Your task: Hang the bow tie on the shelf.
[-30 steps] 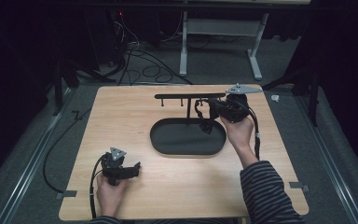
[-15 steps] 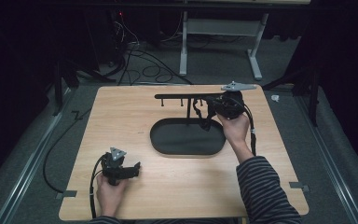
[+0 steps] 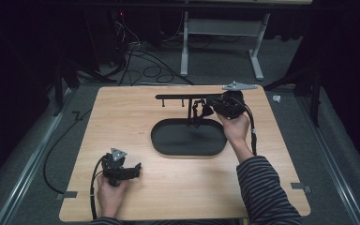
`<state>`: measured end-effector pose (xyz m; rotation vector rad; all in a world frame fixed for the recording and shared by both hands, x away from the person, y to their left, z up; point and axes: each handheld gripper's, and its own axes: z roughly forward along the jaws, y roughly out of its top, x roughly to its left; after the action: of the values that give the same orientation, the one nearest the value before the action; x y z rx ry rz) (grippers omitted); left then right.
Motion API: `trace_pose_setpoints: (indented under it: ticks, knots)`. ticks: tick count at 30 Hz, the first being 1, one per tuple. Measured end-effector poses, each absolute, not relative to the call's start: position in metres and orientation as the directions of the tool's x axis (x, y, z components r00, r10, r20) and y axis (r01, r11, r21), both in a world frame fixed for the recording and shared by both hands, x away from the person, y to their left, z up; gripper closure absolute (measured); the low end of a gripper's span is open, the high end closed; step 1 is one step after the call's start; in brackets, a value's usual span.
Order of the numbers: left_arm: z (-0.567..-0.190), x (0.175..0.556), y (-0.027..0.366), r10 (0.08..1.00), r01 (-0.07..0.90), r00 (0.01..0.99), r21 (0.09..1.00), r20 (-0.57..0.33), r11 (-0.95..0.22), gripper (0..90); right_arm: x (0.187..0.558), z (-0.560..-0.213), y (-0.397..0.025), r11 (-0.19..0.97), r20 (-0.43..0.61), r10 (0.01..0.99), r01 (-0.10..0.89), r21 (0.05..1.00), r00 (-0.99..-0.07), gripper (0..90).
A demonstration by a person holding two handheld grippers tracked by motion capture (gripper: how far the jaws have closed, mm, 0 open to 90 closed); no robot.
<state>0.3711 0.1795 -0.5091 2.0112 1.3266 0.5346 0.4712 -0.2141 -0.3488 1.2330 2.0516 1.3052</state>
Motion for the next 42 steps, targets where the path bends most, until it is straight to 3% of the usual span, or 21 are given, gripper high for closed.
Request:
trace_pose_setpoints:
  ticks: [13, 42]
  knots:
    - [-0.509, 0.371, 0.18, 0.915, 0.646, 0.402, 0.715, -0.022, -0.267, 7.4, 0.46, -0.34, -0.221, 0.17, 0.109, 0.838, 0.445, 0.879, -0.535, 73.9]
    - [-0.509, 0.371, 0.18, 0.915, 0.646, 0.402, 0.715, -0.021, -0.268, 7.4, 0.438, -0.342, -0.258, 0.143, 0.13, 0.847, 0.457, 0.878, -0.515, 66.9]
